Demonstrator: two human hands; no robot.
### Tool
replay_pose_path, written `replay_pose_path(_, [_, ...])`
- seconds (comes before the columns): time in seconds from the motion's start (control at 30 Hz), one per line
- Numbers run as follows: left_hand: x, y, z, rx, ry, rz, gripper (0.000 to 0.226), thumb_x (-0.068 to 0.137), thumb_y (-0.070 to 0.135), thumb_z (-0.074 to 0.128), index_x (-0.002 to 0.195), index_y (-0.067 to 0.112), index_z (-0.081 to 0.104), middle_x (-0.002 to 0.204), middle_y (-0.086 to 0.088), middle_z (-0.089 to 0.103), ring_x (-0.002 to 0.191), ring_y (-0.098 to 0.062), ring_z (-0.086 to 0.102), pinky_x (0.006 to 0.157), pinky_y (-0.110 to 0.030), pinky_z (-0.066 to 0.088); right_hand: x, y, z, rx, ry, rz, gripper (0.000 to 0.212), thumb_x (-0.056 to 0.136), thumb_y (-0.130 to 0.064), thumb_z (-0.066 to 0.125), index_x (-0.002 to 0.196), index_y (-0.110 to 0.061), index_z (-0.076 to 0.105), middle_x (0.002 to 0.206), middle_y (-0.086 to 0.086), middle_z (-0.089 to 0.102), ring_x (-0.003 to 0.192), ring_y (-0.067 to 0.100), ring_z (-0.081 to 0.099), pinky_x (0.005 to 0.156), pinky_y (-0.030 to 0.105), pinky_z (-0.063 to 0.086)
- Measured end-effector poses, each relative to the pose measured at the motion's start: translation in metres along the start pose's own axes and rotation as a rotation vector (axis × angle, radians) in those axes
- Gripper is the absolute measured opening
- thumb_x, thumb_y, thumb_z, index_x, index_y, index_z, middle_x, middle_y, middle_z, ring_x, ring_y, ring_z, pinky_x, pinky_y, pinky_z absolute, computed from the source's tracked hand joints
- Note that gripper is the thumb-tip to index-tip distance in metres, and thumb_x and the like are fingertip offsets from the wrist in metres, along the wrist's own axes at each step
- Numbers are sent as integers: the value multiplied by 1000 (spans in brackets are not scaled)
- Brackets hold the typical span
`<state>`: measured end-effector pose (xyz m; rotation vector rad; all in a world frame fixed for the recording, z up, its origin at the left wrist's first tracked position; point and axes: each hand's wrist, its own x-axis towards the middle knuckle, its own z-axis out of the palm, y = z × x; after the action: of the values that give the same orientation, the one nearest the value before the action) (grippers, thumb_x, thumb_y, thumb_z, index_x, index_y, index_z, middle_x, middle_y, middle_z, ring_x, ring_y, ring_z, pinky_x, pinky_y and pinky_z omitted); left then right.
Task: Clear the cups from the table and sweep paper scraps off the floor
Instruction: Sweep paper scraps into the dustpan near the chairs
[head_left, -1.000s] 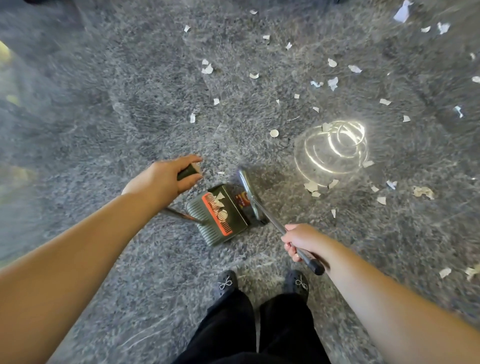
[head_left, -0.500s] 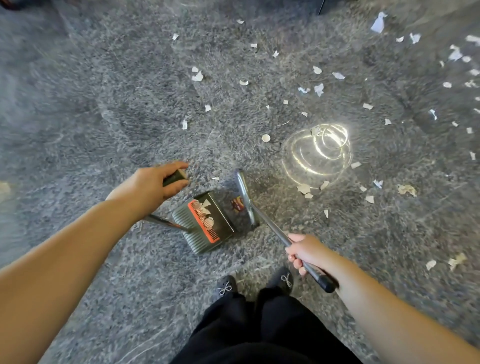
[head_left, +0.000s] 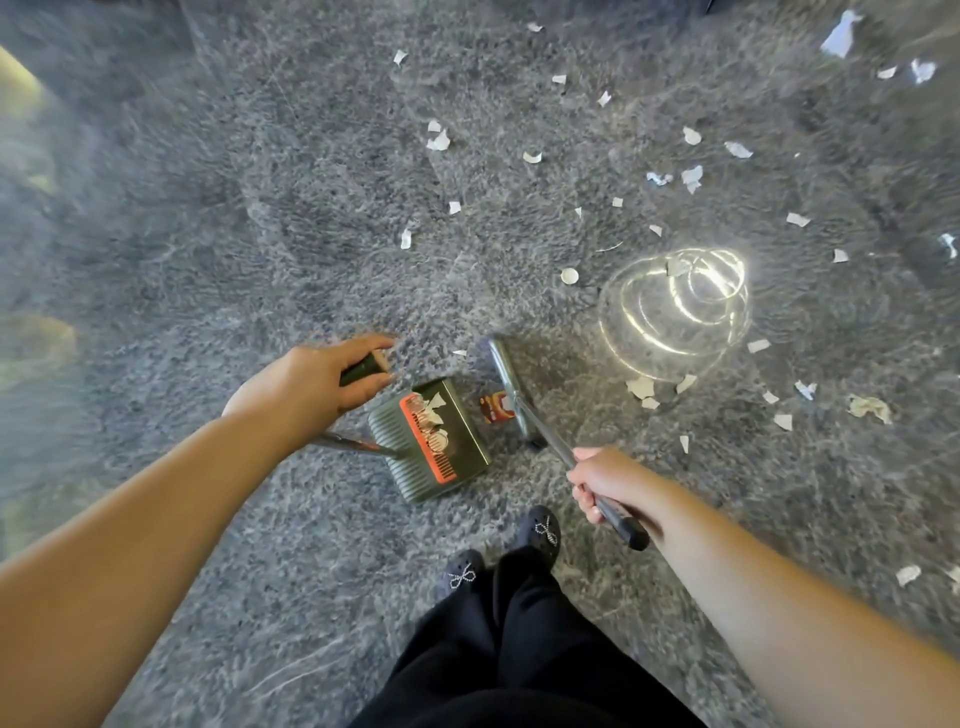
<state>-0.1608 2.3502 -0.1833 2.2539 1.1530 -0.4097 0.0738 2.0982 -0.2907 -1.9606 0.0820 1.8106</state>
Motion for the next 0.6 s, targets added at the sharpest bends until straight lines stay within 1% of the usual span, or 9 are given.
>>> replay_pose_path(0.07, [-2, -1, 0, 21, -5, -15, 47, 86, 68, 45, 132, 67, 34, 100, 6, 68, 63, -9, 59, 49, -28, 46, 1, 1, 7, 3, -47, 10, 54, 95, 1, 39, 146, -14, 28, 52, 4, 39, 36, 11, 36, 38, 19, 30])
replay_pose_path(0.13, [-2, -1, -1, 23, -10, -27, 50, 83, 71, 43, 132, 67, 34, 101, 5, 68, 64, -10, 60, 49, -29, 48, 1, 1, 12, 3, -81, 11, 53, 95, 1, 39, 145, -12, 28, 54, 4, 39, 37, 11, 35, 39, 19, 29])
replay_pose_path(0.2, [-2, 2, -1, 21, -14, -39, 49, 85, 69, 45, 132, 66, 35, 94, 7, 67, 62, -11, 60, 49, -29, 48, -2, 0, 14, -4, -105, 10, 53, 96, 1, 39, 146, -11, 27, 58, 5, 38, 37, 10, 33, 39, 19, 28])
replay_pose_path(0.27, [-2, 6, -2, 22, -5, -44, 47, 86, 67, 46, 132, 65, 36, 83, 11, 64, 60, -10, 59, 47, -28, 48, -6, -1, 15, -26, -148, 13, 54, 95, 1, 38, 146, -6, 21, 62, 5, 36, 38, 10, 32, 38, 18, 27])
replay_pose_path(0.33, [-3, 9, -3, 21, -1, -44, 47, 85, 68, 45, 131, 65, 36, 81, 12, 62, 59, -10, 59, 45, -27, 46, -13, -3, 14, -51, -169, 10, 53, 95, 1, 39, 146, -6, 24, 65, 5, 36, 39, 9, 32, 38, 18, 27])
replay_pose_path(0.37, [-3, 11, -4, 17, 1, -45, 47, 85, 69, 44, 131, 65, 36, 80, 14, 61, 59, -9, 59, 44, -26, 45, -16, -4, 14, -64, -163, 8, 52, 95, 0, 40, 145, -9, 29, 66, 6, 37, 39, 9, 33, 37, 18, 28])
replay_pose_path(0.43, [-5, 13, -5, 18, 7, -38, 49, 84, 70, 42, 132, 65, 36, 76, 17, 58, 57, -8, 58, 42, -24, 42, -25, -4, 12, -75, -154, -1, 51, 96, 0, 41, 145, -11, 30, 67, 6, 39, 40, 9, 33, 36, 18, 29])
replay_pose_path(0.53, [-8, 14, -6, 30, 19, -28, 52, 81, 73, 39, 132, 65, 35, 69, 19, 54, 53, -6, 55, 38, -22, 38, -36, -4, 10, 14, -158, -12, 55, 97, 0, 38, 149, -14, 25, 68, 7, 40, 37, 8, 34, 34, 17, 29])
replay_pose_path(0.6, [-10, 13, -6, 29, 11, -28, 56, 77, 76, 35, 132, 67, 34, 72, 21, 52, 55, -5, 55, 39, -22, 38, -40, -7, 8, 106, -133, -14, 60, 98, 1, 37, 152, -19, 19, 67, 8, 40, 34, 7, 34, 33, 16, 29])
